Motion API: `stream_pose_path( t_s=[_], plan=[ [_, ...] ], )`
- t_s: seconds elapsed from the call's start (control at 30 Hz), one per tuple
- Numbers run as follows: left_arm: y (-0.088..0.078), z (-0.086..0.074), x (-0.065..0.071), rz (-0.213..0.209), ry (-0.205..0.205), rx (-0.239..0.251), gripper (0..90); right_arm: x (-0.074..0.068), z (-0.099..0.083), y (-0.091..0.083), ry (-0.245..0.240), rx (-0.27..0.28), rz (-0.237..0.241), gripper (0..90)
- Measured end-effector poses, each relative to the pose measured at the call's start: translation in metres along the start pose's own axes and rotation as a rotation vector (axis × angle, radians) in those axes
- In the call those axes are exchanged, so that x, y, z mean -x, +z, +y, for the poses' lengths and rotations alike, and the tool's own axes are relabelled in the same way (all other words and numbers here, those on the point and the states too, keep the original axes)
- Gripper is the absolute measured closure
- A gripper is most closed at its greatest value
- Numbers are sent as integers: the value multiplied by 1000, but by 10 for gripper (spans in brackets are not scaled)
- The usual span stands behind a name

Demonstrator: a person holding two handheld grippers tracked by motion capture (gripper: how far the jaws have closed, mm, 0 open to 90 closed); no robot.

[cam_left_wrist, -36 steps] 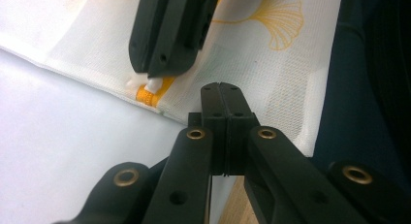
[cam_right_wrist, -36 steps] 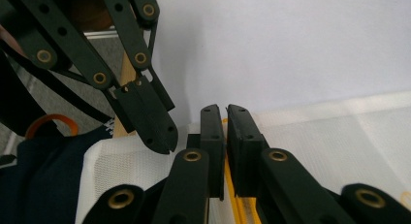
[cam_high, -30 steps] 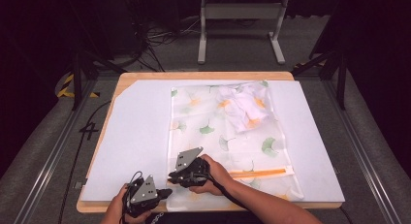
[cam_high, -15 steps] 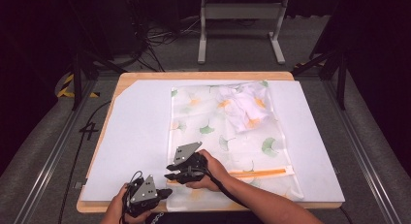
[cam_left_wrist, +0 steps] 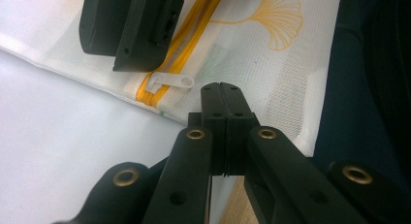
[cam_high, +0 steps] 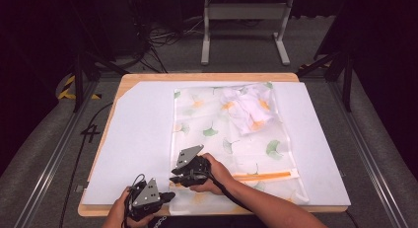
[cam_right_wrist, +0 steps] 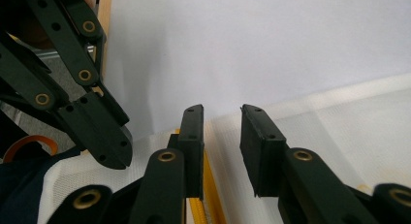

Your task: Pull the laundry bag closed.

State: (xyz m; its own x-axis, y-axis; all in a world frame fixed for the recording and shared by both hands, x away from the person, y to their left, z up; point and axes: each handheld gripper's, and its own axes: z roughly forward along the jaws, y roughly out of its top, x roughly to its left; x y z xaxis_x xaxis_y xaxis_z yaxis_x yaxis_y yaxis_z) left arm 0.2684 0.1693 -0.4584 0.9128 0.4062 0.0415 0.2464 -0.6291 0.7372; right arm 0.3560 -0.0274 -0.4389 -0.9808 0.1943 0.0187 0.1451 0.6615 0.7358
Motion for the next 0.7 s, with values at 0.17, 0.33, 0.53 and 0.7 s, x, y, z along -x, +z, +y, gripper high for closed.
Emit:
stream_pose_path(
  t_s=[0.17, 0.33, 0.53, 0.7],
  plan=[
    [0, 0, 0, -2, -7, 2, 900, 0, -2, -7, 43, 38, 29, 696],
    [0, 0, 0, -4, -4, 2, 900, -7, -4, -8, 69, 48, 57, 634],
    [0, 0, 0, -3, -4, 1, 900, -13, -8, 5, 71, -2, 41, 646],
    [0, 0, 0, -7, -6, 5, 900, -12, -10, 3, 59, -16, 35, 829]
  ],
)
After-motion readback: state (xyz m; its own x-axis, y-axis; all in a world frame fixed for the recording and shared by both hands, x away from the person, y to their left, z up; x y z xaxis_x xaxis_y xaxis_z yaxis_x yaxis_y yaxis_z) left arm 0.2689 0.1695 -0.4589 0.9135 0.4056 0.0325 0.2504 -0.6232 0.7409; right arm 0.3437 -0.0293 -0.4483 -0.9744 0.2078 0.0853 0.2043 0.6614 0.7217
